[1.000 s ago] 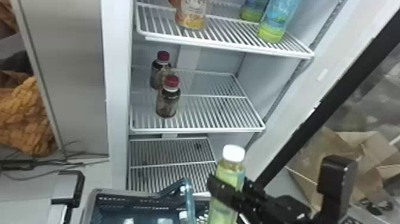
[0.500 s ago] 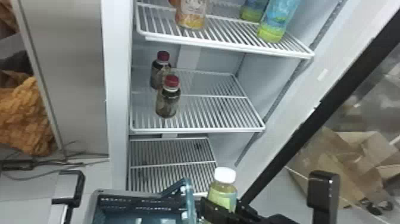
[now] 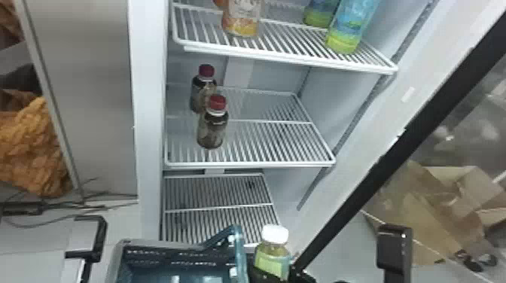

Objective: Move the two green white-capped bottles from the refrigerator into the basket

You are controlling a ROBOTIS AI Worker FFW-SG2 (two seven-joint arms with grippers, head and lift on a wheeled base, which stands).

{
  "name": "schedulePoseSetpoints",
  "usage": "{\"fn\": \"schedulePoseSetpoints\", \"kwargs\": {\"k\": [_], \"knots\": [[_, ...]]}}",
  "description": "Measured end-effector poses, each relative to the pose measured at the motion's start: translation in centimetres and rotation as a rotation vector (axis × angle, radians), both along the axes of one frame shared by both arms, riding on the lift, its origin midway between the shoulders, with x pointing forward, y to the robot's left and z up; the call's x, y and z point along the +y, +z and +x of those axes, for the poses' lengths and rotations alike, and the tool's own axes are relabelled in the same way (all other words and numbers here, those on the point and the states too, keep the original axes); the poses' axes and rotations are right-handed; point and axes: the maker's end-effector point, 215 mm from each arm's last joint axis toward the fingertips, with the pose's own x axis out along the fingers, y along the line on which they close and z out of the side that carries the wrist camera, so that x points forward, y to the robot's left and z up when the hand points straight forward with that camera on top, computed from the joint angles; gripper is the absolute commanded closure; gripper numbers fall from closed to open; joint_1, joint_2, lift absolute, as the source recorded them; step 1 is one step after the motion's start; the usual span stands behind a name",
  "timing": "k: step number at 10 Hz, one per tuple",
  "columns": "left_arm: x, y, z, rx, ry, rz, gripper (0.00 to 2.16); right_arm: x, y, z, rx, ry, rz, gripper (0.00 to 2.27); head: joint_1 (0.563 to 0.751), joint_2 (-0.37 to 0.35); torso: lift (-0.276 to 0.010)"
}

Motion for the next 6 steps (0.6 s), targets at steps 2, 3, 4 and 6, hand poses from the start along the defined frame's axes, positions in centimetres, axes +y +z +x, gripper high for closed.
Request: {"fn": "schedulePoseSetpoints", "kwargs": {"k": [2, 3, 4, 6], "knots": [[0.0, 0.03, -0.01, 0.0, 0.0, -0.001, 1.13, 0.11, -0.49, 0.1, 0.009, 0.007, 0.02, 0.4, 0.695, -0.35, -0.263], [0.01, -0.05, 0.01, 0.002, 0.0, 0.001, 1.13, 0.07, -0.51, 0.17, 0.008, 0.007, 0.02, 0.32, 0.695, -0.35, -0.263], [0.0, 0.07, -0.02, 0.001, 0.0, -0.002, 1.13, -0.02, -0.49, 0.27, 0.006, 0.008, 0.019, 0.28, 0.695, -0.35, -0.263], [0.0, 0.05, -0.06, 0.003, -0.001, -0.003, 1.13, -0.32, -0.41, 0.59, -0.005, 0.006, 0.014, 0.29, 0.695, -0.35, -0.263]]}}
